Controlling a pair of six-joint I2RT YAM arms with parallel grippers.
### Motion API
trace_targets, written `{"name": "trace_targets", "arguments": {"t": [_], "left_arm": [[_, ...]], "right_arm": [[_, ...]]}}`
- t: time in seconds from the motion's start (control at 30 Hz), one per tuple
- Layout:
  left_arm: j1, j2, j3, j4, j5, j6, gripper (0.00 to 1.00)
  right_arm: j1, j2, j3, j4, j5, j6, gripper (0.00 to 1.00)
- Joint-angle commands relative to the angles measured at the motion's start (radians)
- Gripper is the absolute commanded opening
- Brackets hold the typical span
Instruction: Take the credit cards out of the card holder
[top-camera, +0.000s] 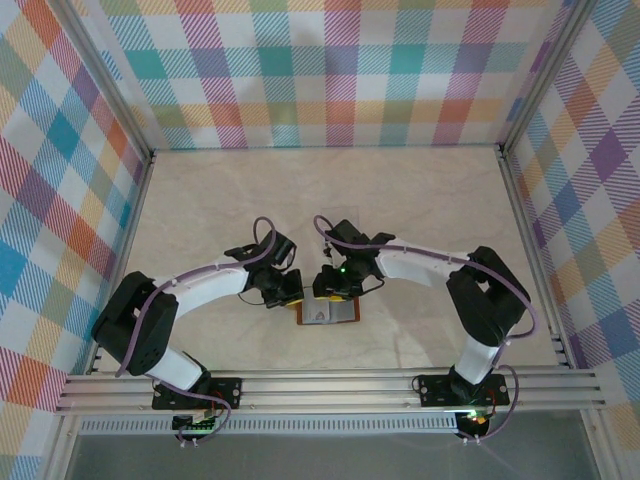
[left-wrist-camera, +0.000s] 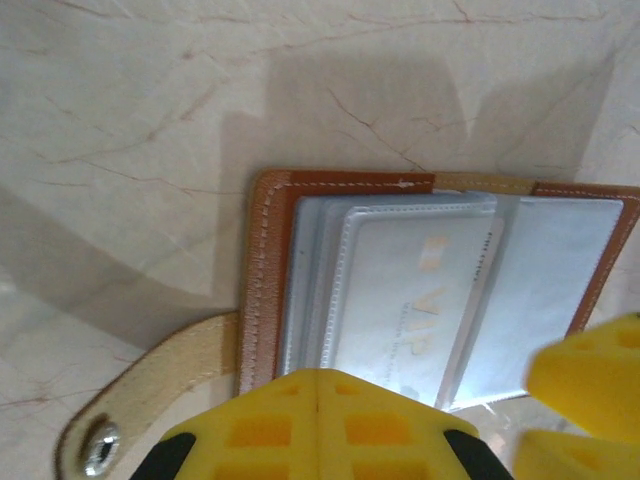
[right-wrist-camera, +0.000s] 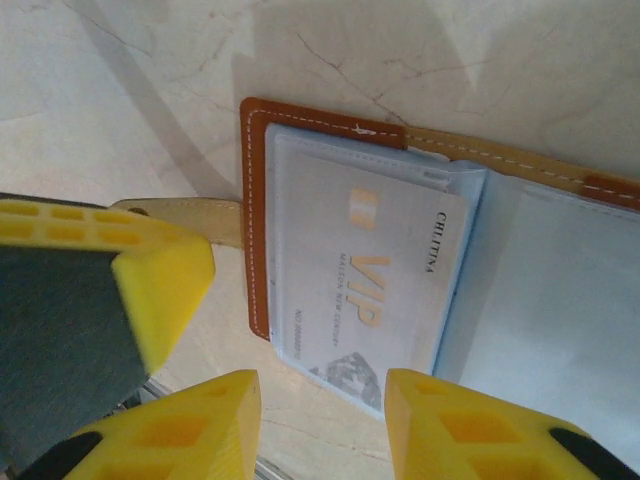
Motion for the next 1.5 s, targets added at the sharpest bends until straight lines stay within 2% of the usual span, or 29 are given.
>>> {"name": "trace_targets", "arguments": {"t": [0.0, 0.57, 0.8, 1.0, 1.2, 1.47], "left_arm": [[-0.019, 0.030, 0.018, 0.034, 0.030, -0.026, 0.07], [-0.044, 0.095, 0.033, 0.062, 0.043, -0.037, 0.06], [-0.044, 0.105, 0.016, 0.000, -0.030, -0.005, 0.06], [-0.044, 0.118, -0.004, 0.002, -0.042, 0.000, 0.06], [-0.044, 0.123, -0.007, 0.000, -0.048, 0.001, 0.06], [-0.044, 0.120, -0.006, 0.002, -0.049, 0.002, 0.06]], "right_arm": [[-0.013, 0.022, -0.026, 0.037, -0.037, 0.014, 0.38], [-0.035, 0.044, -0.137, 0.176, -0.065, 0.046, 0.45], [-0.049, 0.058, -0.166, 0.175, -0.035, 0.053, 0.48], [-0.052, 0.012, -0.186, 0.207, -0.052, 0.062, 0.46], [-0.059, -0.059, -0.199, 0.230, -0.061, 0.073, 0.40], [-0.065, -0.050, -0.193, 0.259, -0.098, 0.077, 0.18]]}}
